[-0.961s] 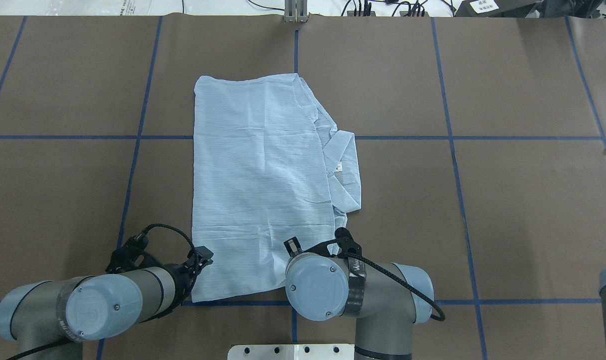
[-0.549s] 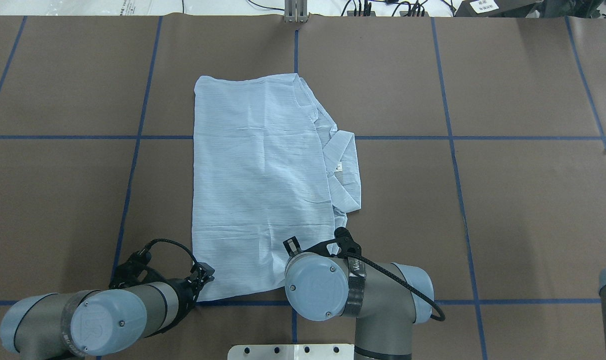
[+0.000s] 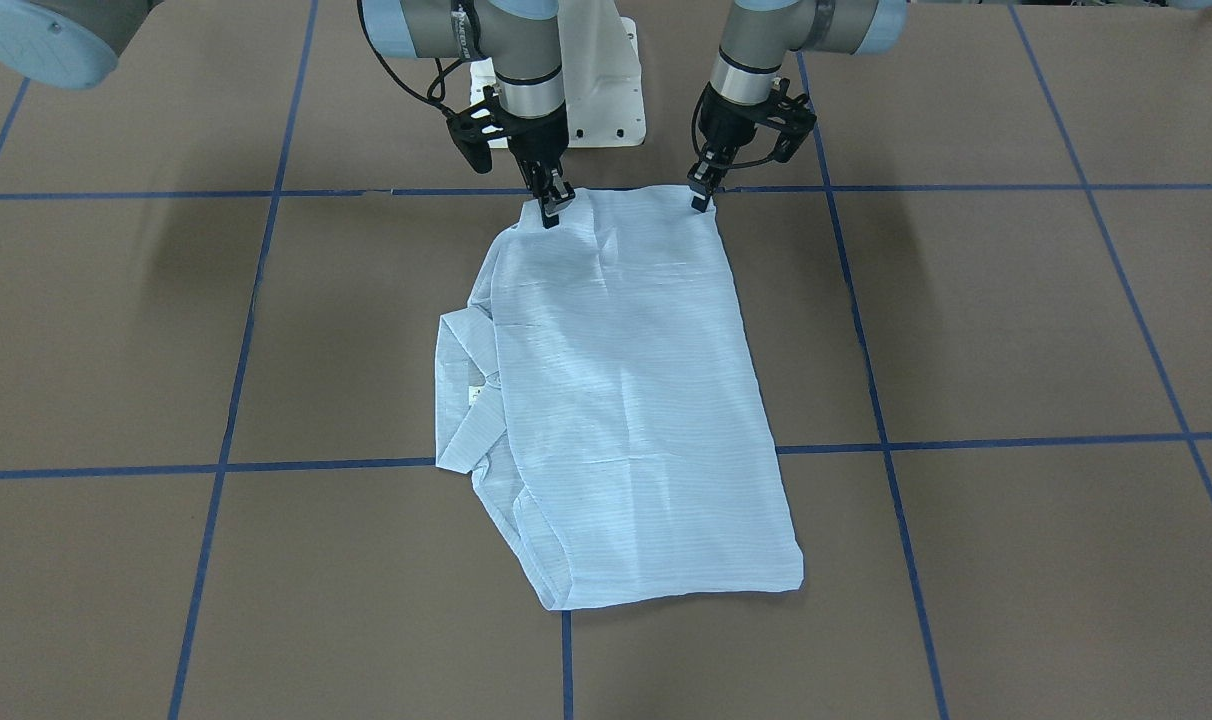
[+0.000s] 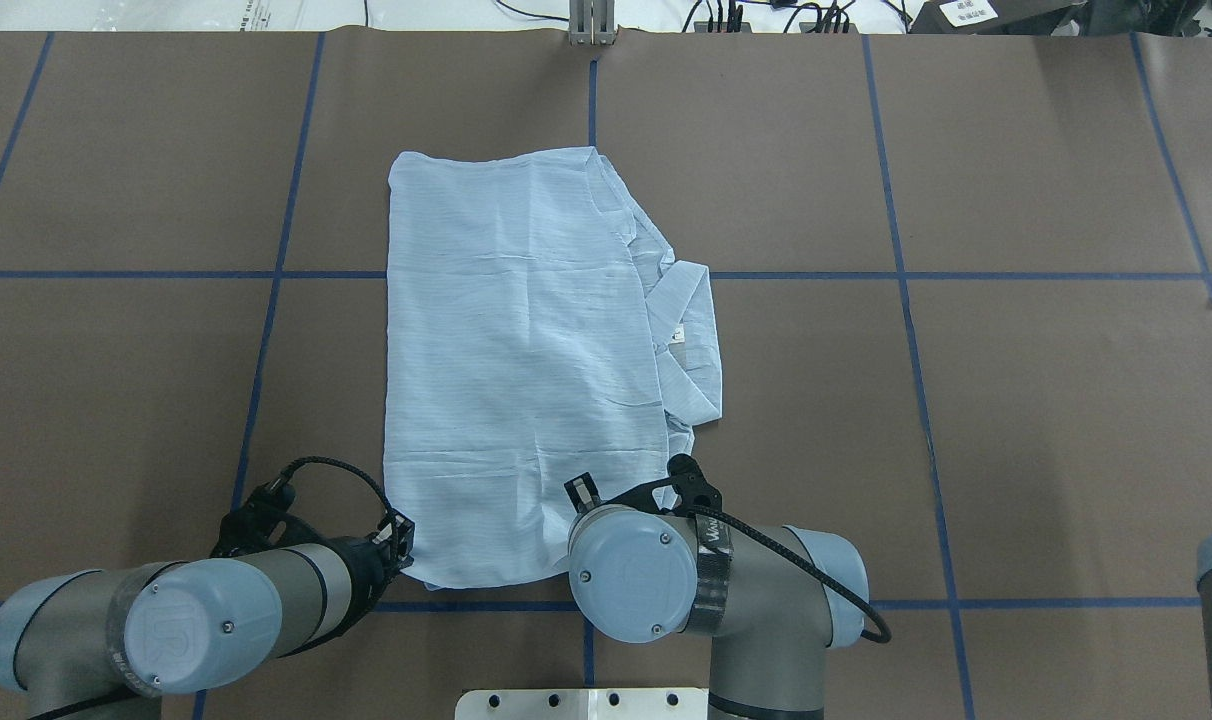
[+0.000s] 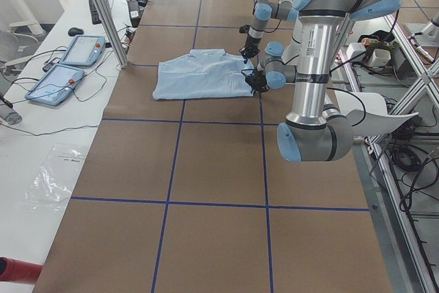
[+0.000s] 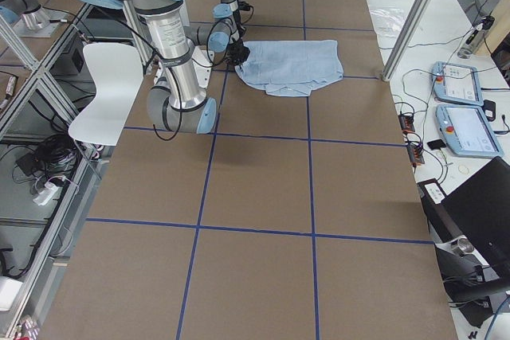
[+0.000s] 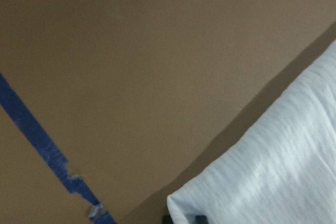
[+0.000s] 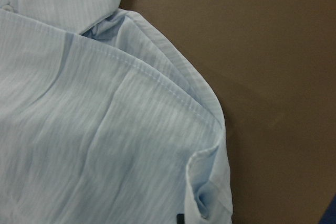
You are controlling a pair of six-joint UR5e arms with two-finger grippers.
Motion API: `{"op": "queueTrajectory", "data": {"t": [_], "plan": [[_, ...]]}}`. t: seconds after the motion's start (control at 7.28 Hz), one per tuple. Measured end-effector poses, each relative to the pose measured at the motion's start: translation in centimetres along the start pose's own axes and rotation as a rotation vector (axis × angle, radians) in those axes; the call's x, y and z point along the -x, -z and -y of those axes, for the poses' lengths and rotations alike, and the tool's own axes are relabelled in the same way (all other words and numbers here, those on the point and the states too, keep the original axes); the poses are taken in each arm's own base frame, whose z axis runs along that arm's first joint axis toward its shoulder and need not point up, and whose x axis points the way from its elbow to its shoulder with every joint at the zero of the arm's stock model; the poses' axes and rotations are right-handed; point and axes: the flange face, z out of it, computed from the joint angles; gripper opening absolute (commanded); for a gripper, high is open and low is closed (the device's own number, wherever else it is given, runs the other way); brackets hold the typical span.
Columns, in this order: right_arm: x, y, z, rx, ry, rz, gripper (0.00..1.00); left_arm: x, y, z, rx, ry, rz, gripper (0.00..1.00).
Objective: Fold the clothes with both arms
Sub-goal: 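Lift the near edge with both grippers and fold it toward the collar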
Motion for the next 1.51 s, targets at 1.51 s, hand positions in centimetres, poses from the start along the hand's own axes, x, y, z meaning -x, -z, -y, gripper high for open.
{"op": "queueTrajectory", "data": {"t": [1.51], "plan": [[31.8,-0.2,11.6,-0.056,-0.105,0.091,0.0,-25.9,-0.3,21.8,-0.22,-0.227,-0.213,0.0]]}}
